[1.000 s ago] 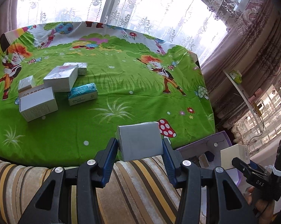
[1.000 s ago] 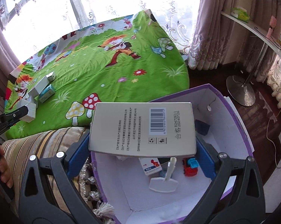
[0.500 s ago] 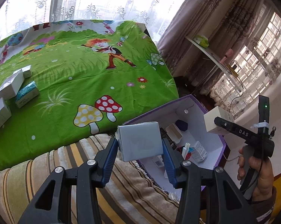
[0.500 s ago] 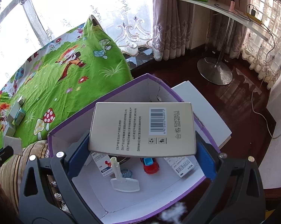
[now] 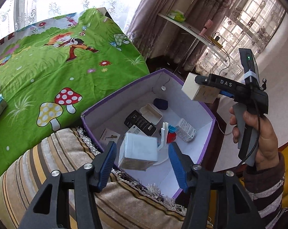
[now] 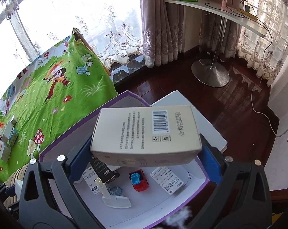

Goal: Organize rigid objects
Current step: 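Open the left tool to drop the small white box while the right tool drops the barcode box, then move both open tools back over the boxes on the bed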

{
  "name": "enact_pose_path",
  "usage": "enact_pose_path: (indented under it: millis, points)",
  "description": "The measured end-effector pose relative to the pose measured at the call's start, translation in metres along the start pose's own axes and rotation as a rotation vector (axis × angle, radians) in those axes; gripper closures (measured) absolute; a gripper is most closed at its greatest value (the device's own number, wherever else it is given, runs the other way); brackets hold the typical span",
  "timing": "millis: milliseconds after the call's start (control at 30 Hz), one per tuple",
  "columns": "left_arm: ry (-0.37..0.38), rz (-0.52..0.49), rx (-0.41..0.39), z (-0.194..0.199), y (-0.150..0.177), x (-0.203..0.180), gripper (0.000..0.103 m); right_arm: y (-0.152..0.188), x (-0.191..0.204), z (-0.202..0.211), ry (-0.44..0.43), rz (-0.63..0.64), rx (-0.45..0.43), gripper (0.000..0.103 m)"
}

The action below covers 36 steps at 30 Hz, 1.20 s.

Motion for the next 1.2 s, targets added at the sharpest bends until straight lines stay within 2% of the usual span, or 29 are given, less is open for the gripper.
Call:
enact_pose_path:
  millis: [100,600,900,1200]
  points:
    - [0.009,0.000,-0.003,0.001,0.000,0.000,0.034,0.001,-0.002,-0.001,0.000,-0.005,0.002,0.002]
    - [0.034,0.072,-0.022,0.009,-0.001,0.022,0.034,0.005,0.016,0.015,-0.033,0.007,-0.002,0.002]
    - [0.004,0.110,-0.058,0.021,-0.003,0.048,0.034,0.006,0.063,0.025,-0.101,0.089,0.001,0.002]
    - [-0.061,0.240,-0.083,0.035,-0.001,0.112,0.034,0.013,0.122,0.019,-0.185,0.181,0.038,0.002]
Point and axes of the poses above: each gripper's, at about its wrist camera, not at the fingertips, and z roughly against the way its jaws point, x to its left, y to its underside, the point moved 4 cm from there along -z, roughly the way its jaws point, and after that the axes turned 11 degrees about -y, right-handed, at the moved point
